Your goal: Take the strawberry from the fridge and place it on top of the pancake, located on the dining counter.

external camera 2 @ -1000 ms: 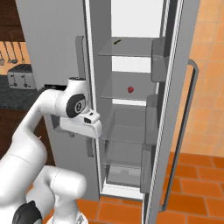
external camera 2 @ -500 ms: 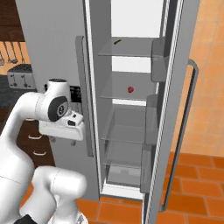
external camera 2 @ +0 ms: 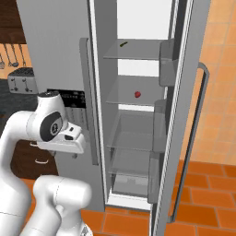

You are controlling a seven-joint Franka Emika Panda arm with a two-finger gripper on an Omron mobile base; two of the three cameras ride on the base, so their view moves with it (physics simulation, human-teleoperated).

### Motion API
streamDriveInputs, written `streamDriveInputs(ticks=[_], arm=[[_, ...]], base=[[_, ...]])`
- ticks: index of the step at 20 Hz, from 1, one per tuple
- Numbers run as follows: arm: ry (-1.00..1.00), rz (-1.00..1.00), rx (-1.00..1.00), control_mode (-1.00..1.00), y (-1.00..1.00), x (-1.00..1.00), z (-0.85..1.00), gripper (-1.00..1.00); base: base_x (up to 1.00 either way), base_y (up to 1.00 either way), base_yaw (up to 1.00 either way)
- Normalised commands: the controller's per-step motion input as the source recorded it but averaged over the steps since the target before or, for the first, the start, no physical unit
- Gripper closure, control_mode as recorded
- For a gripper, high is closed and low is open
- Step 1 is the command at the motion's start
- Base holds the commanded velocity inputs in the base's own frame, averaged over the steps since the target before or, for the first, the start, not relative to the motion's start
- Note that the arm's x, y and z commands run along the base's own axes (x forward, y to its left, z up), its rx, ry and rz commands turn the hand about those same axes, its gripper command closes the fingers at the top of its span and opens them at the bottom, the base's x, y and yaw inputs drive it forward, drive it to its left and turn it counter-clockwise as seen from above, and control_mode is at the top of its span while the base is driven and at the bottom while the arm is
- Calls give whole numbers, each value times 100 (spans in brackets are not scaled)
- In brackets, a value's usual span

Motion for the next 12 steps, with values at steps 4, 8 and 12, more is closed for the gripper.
streamDriveInputs(ticks=[4,8,12], arm=[[-4,0,0,-100,0,0,0,-100],[-3,0,0,-100,0,0,0,-100],[0,0,0,100,0,0,0,-100]], base=[[0,0,0],[0,0,0],[1,0,0]])
